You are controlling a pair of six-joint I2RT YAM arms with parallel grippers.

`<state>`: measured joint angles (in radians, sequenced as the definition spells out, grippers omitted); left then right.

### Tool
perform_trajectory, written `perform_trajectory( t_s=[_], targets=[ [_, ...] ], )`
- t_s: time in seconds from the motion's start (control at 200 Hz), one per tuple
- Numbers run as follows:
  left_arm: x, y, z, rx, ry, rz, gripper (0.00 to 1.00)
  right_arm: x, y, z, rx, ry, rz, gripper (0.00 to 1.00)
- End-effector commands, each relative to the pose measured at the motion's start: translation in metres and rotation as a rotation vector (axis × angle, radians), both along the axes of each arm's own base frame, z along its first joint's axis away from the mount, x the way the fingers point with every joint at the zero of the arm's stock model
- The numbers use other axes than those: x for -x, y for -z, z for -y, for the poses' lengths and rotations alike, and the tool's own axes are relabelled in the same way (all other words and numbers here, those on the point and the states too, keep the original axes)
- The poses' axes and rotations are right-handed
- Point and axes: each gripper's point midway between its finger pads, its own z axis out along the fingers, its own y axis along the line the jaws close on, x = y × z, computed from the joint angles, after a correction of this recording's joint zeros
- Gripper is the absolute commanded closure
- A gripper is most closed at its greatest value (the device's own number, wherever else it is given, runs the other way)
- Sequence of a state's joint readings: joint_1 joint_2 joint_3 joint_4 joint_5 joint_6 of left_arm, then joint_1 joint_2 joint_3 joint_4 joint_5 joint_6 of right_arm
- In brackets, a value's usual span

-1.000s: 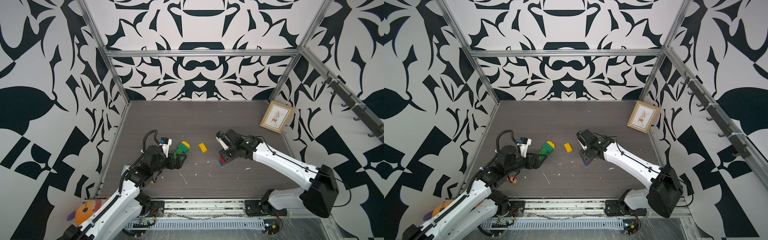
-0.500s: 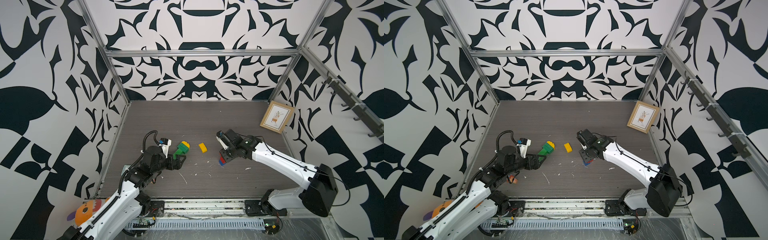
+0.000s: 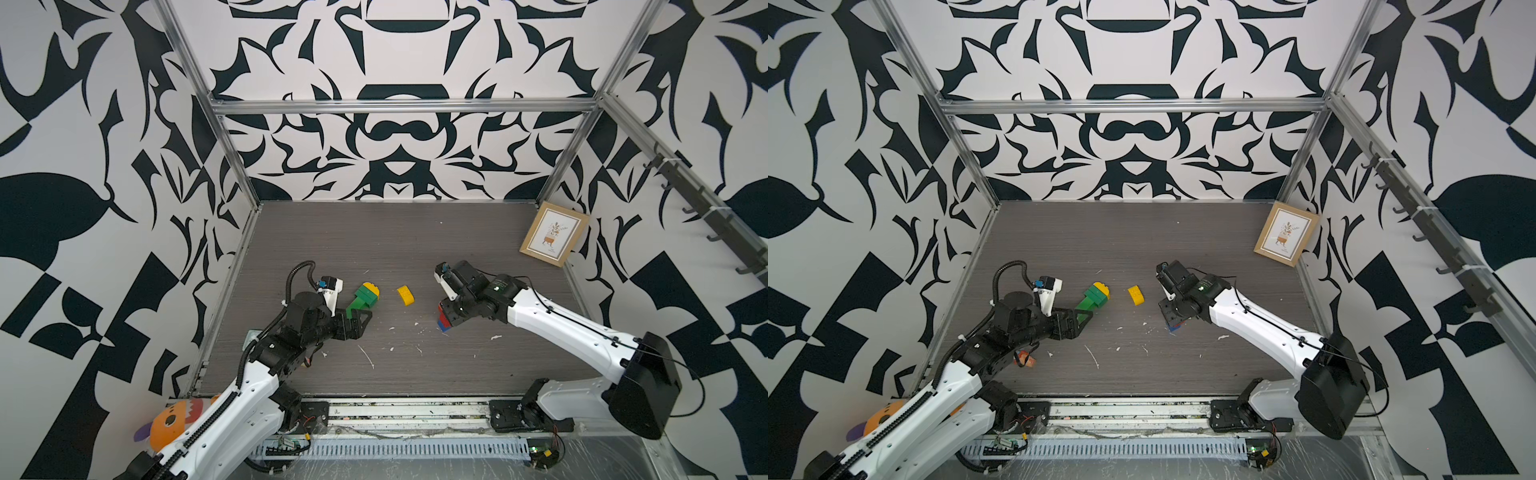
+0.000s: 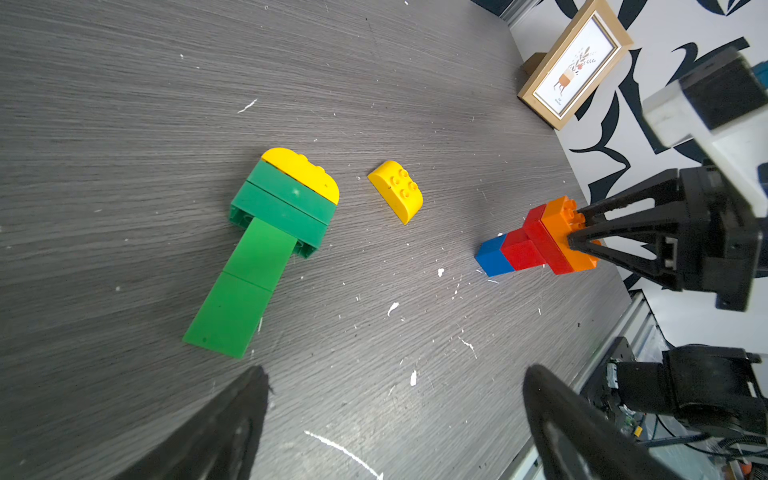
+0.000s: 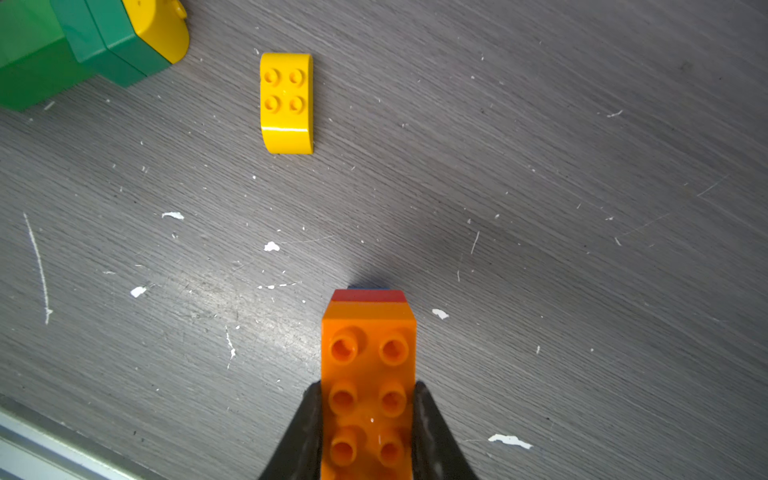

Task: Assemble an ice cream with lego
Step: Assemble the lego brick with the lego brick.

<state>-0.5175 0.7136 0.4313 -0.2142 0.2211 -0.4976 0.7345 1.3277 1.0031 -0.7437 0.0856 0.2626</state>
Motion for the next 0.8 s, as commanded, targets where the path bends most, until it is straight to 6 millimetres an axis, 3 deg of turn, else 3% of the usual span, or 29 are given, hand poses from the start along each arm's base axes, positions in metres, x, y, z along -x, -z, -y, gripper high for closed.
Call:
perform_trajectory(
  t_s=[0.0, 0.41, 0.585, 0.69, 0.795],
  targets=[
    [0.004, 0.006, -0.002, -0.007, 0.003, -0.012, 0.01, 0.052, 0.041, 0.024, 0.102, 0.039, -0.264, 0.96],
    [0.007, 0.007, -0.002, -0.002, 0.007, -0.012, 0.01, 0.065, 0.07, 0.047, 0.282, 0.09, -0.317, 1.0],
    [0.009, 0.007, -0.005, -0.005, -0.001, -0.007, 0.01, 0.047, 0.043, 0.03, 0.158, 0.095, -0.206, 0.99],
    [0.009, 0.006, -0.006, -0.011, -0.004, -0.006, 0.01, 0.034, 0.026, 0.021, 0.095, 0.103, -0.13, 0.83],
    [0.01, 0.007, -0.006, -0.014, 0.002, -0.007, 0.01, 0.023, 0.013, 0.01, 0.029, 0.108, -0.077, 0.75]
  ],
)
